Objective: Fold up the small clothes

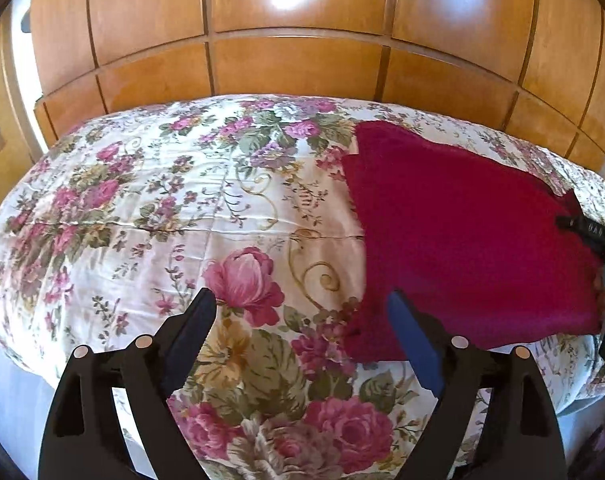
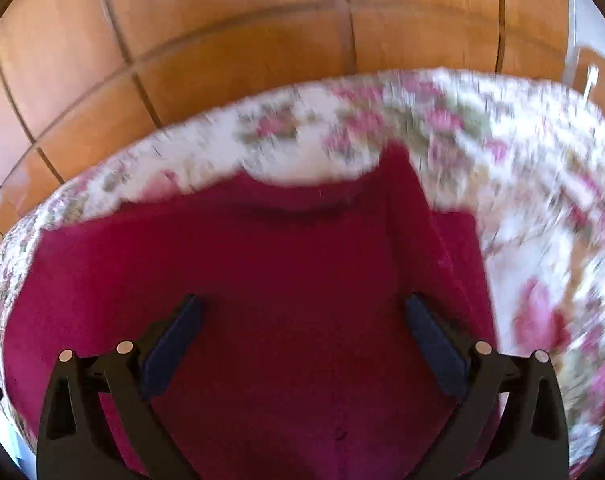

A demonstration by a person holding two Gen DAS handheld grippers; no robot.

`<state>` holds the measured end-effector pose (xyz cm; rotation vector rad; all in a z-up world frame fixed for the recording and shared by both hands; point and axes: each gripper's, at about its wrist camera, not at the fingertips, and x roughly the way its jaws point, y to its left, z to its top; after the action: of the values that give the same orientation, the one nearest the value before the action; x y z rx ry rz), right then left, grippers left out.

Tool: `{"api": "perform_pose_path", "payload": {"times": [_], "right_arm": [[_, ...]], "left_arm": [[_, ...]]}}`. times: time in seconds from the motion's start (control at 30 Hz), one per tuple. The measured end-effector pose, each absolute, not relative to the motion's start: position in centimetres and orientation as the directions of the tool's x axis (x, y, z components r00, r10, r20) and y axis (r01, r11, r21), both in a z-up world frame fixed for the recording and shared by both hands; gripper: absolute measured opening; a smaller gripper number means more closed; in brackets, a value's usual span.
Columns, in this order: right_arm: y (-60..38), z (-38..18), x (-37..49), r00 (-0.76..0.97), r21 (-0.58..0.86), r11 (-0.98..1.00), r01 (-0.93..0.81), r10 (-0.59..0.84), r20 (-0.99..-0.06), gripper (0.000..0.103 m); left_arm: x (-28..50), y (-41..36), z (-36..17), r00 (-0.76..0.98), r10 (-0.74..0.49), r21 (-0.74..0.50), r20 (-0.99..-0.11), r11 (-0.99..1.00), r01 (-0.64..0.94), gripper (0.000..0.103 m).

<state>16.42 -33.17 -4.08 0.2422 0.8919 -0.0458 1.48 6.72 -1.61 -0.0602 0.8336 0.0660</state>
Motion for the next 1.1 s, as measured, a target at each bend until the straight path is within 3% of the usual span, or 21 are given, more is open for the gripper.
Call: {"api": "perform_pose_path", "payload": {"times": [0.27, 0.43, 0.57, 0.7, 0.87, 0.9, 1.0, 1.1], "right_arm": [[-33.0, -4.5, 15.9, 0.646, 0.169, 0.975, 0.144, 0.037, -0.762, 0.101], [-32.7, -4.5, 15.4, 0.671, 0.159, 0.977, 0.141, 0.024, -0.741, 0.101], [-32.8, -4.5, 15.4, 0.673, 0.164, 0.977, 0.139, 0.029, -0.739, 0.101], [-32.7, -4.6, 15.2, 0.688, 0.167, 0.977, 0.135, 0.029, -0.725, 0.101], [-32.7, -4.6, 15.1, 0.693, 0.17, 0.976, 0.134, 0.031, -0.72, 0.101], [-32.8, -4.6, 15.0, 0.694, 0.171, 0.976, 0.133, 0.031, -0.719, 0.101], [-32.8, -4.6, 15.0, 0.696, 0.172, 0.976, 0.132, 0.032, -0.717, 0.101], [-32.8, -4.6, 15.0, 0.698, 0.173, 0.976, 0.132, 0.033, -0.715, 0.101]], "left_arm": [[1.9, 6.6, -2.0, 0.669, 0.086, 0.034, -0.739, 0.995, -0.091, 0.099], [2.1, 6.2, -1.6, 0.692, 0.09, 0.057, -0.716, 0.996, -0.071, 0.099], [2.9, 7.4, -1.1, 0.697, -0.028, -0.072, -0.717, 0.997, -0.034, 0.099], [5.0, 9.8, -0.2, 0.684, -0.235, -0.306, -0.691, 0.952, 0.019, 0.099], [9.7, 10.5, 0.0, 0.633, -0.296, -0.371, -0.715, 0.929, 0.015, 0.099], [10.3, 10.5, -0.1, 0.624, -0.3, -0.378, -0.721, 0.926, 0.008, 0.098], [13.8, 9.9, -1.0, 0.578, -0.342, -0.419, -0.741, 0.908, -0.001, 0.079], [16.4, 8.8, -2.2, 0.548, -0.355, -0.429, -0.757, 0.903, -0.007, 0.067]]}}
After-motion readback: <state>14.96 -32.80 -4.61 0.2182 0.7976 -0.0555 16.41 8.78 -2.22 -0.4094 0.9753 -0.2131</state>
